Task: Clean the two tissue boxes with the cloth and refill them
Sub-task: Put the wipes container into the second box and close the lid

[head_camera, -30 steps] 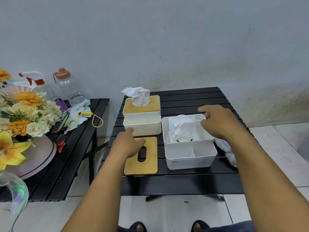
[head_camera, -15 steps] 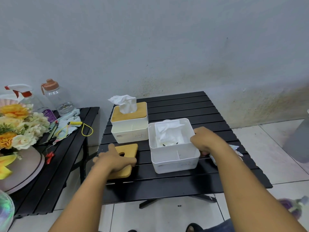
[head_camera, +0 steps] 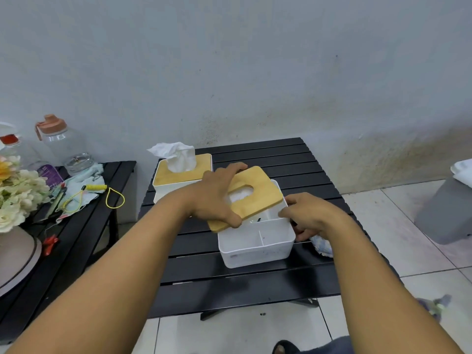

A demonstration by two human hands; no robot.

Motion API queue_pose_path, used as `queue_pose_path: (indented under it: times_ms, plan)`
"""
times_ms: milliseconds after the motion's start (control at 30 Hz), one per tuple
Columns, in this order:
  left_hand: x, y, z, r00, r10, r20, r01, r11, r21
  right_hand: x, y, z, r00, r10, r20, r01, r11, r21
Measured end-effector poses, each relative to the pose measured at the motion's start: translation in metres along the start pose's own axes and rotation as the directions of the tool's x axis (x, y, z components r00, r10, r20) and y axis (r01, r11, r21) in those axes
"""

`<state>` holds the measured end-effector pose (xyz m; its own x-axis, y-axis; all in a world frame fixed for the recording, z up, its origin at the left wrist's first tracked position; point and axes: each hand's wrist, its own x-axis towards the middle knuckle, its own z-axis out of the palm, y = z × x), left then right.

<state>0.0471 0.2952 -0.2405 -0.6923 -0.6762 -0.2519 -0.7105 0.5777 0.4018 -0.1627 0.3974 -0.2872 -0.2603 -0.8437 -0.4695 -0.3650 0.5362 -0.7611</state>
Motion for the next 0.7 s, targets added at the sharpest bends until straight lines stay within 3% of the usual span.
queue_pose_path:
  times_ms: [267,700]
  plan:
    - [0.028,0.003,0.006,0.995,0.030,0.099,-0.035,0.998,0.053,-0.003,0.007,-0.017,0.977,-0.026,0.210,0.005,0.995,0.102]
    - [0.042,-0.007,-0.002,0.974,0.058,0.219,-0.088,0.987,0.133,-0.005,0.010,-0.021,0.962,-0.068,0.265,0.026,0.987,0.157]
